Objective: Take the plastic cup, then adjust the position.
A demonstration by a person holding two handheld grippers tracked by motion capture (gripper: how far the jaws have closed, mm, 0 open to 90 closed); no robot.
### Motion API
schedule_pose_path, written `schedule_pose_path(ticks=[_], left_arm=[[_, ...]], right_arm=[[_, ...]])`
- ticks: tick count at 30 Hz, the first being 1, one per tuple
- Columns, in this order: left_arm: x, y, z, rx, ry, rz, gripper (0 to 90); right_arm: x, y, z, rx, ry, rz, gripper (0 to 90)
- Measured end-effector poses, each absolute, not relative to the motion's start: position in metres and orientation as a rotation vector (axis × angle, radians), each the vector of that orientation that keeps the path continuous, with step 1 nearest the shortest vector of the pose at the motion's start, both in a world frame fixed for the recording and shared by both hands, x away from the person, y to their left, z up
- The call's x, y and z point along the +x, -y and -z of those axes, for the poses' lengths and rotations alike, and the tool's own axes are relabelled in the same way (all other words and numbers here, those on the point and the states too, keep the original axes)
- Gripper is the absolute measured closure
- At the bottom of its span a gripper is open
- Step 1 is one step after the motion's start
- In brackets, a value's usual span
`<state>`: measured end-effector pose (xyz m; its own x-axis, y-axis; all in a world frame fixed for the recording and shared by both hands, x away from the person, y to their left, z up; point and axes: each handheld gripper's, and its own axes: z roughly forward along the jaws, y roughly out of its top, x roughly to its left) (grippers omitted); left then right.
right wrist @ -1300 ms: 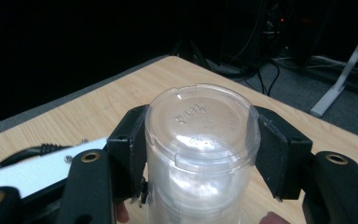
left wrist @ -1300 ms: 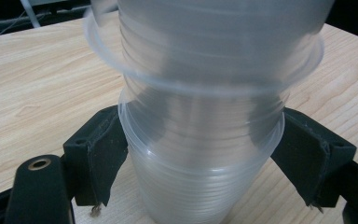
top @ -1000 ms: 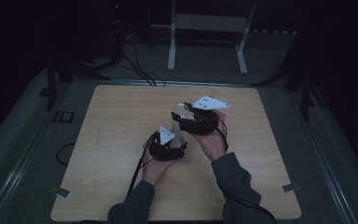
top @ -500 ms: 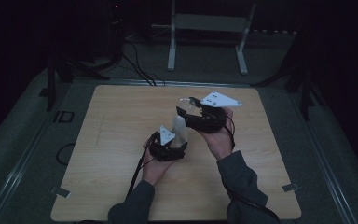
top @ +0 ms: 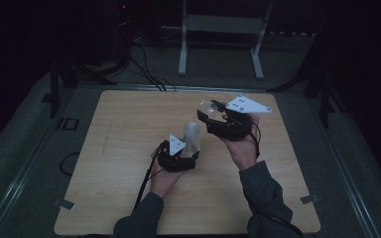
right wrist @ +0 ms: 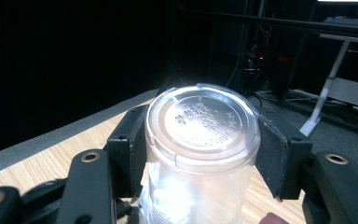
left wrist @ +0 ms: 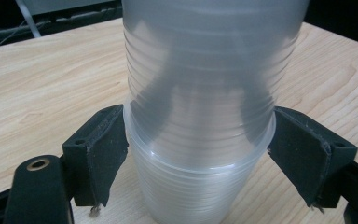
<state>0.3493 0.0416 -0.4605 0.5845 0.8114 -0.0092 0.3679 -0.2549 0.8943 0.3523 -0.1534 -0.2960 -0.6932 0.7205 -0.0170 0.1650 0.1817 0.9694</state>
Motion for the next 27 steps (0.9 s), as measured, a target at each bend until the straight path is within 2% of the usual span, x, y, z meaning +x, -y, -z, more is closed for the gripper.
schedule_pose_path(ticks=[27], left_arm=[[0.329,-0.059,0.458,1.828,-0.971,-0.619,19.1]], right_arm=[[0.352,0.2,0.317,0.95,-1.93,-1.468,41.1]])
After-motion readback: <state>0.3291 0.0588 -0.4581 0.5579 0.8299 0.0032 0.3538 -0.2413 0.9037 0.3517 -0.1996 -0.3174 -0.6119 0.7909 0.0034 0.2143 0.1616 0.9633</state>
